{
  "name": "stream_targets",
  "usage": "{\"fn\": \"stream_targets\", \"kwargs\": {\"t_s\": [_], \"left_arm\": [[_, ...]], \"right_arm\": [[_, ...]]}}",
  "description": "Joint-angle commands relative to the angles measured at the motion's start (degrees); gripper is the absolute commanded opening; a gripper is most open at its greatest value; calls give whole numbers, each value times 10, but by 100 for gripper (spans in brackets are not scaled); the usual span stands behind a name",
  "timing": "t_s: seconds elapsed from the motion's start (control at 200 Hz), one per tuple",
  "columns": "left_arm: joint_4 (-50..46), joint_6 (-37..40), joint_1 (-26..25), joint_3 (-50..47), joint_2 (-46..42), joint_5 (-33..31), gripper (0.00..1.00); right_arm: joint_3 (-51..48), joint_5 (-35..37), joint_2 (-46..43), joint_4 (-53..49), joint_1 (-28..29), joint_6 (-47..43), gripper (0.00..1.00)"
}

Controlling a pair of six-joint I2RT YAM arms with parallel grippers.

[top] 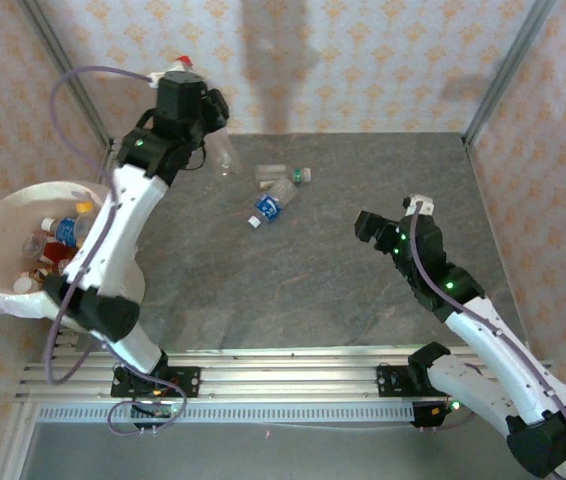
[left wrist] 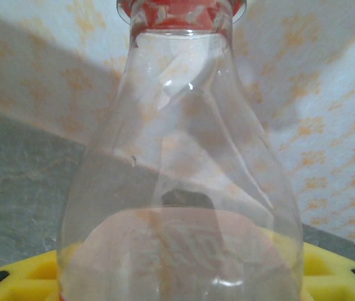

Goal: Put the plastic bottles in the bin

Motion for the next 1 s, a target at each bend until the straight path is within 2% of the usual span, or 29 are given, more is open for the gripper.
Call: {"fn": "stream_targets", "kwargs": {"t_s": [0.0,0.05,0.13,0.19,0.485,0.696,0.851,0.896,0.996], "left_arm": [[-19,65,2,-7,-71,-53,49],[-34,90,3,-2,-90,-94,49],[-70,128,7,17,-106,-209,49],[-96,149,22,37,-113,-266,48],[-126,235,147,50,-148,-357,49],[-166,248,233,42,-138,-380,49],[-177,237,304,-36,-166,-412,49],[-159,237,334,-77,-188,-400,49],[-114,254,393,-163,-238,-329,49]], "right_arm": [[0,-4,4,45,2,-17,99],[1,-3,8,53,2,-22,99],[5,-3,18,60,2,-27,99],[11,-4,25,62,2,-29,99],[17,-19,61,83,2,-26,99],[49,-42,90,67,2,-24,99],[53,-46,93,67,2,-15,99],[55,-47,94,65,2,-16,99],[68,-53,101,48,2,-33,99]]}}
